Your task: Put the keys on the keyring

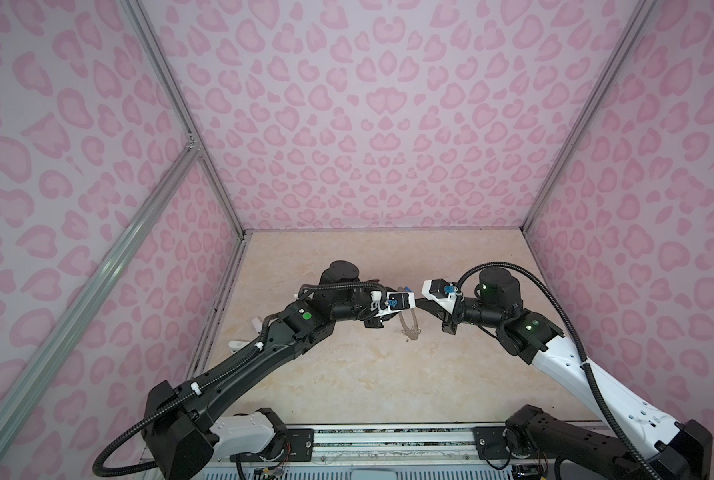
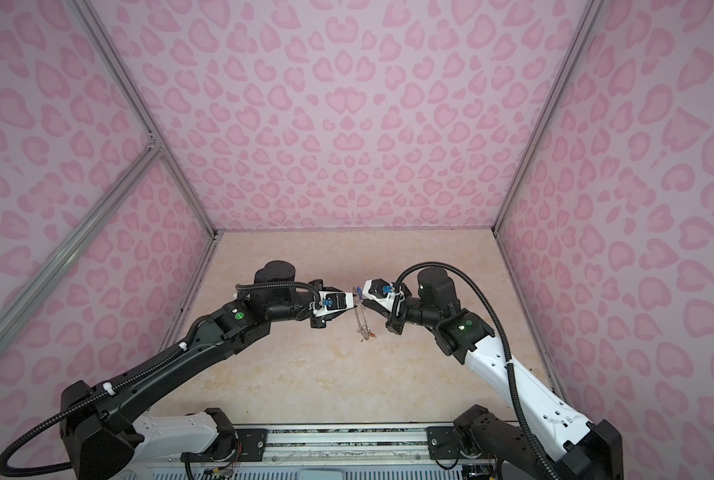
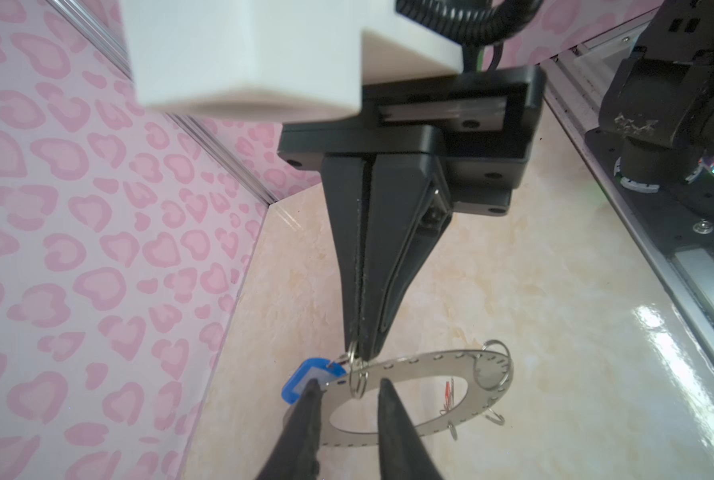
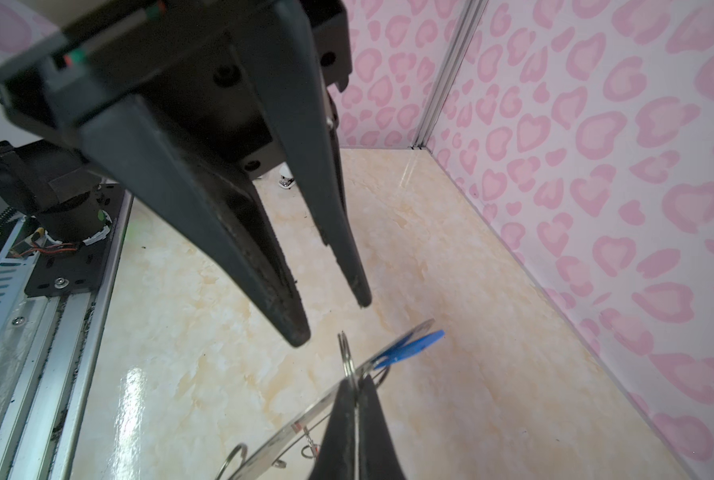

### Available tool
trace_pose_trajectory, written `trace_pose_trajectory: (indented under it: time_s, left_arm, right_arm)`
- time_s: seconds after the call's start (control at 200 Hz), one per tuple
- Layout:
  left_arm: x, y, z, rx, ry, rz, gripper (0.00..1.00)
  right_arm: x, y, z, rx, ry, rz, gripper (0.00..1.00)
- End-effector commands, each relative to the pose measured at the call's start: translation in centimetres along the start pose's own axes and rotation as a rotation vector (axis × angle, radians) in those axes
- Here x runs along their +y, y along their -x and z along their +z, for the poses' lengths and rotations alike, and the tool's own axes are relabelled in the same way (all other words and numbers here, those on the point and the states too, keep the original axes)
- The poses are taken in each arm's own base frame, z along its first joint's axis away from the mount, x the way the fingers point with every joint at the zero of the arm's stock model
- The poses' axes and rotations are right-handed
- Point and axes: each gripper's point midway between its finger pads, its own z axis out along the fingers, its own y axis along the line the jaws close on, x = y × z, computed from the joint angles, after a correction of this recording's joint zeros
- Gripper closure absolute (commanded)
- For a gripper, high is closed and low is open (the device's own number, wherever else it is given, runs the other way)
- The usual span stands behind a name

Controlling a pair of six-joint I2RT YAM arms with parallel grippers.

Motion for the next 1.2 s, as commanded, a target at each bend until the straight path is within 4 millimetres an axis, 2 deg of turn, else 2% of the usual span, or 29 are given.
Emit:
trace_pose_trajectory:
  time_s: [0.0,0.205,0.425,0.515,0.65,0.74,0.83,0.89,1.02,1.195]
  left_arm:
    - [0.1,-0.4,0.3,0.043,0.009,0.044,0.74]
    - [-0.1,-0.3,0.9,0.052,-0.006,0.053,0.75]
    - [-0.4,-0.3,1.2,0.061,-0.021,0.054,0.86]
    - [-0.5,-0.3,1.2,0.061,-0.025,0.053,0.88]
    - [-0.6,-0.3,1.3,0.063,-0.028,0.052,0.97]
    - [-0.5,-0.3,1.3,0.062,-0.026,0.042,0.97]
    - [-0.4,0.0,1.1,0.043,-0.017,0.025,0.97]
    - [-0.3,0.3,0.9,0.014,-0.021,0.002,0.97]
    - [0.3,1.3,0.1,-0.077,-0.022,-0.052,0.97]
    - [0.6,2.3,-0.5,-0.168,-0.035,-0.104,0.97]
  right_arm:
    - [0.2,-0.1,0.1,0.013,0.011,-0.004,1.00]
    - [0.4,0.1,0.1,0.010,0.017,-0.007,1.00]
    - [0.6,0.2,0.2,0.008,0.019,-0.015,1.00]
    - [0.7,0.4,0.3,0.006,0.021,-0.017,1.00]
    - [0.8,0.3,0.5,0.009,0.023,-0.018,1.00]
    - [0.7,0.4,0.4,0.008,0.013,-0.024,1.00]
    - [0.2,-0.4,0.1,0.032,-0.033,-0.044,0.82]
    - [-0.3,-1.2,-0.2,0.053,-0.076,-0.064,0.75]
    - [-1.1,-1.6,-1.1,0.034,-0.141,-0.065,0.68]
    - [-0.5,-0.9,-1.2,-0.036,-0.123,-0.057,0.64]
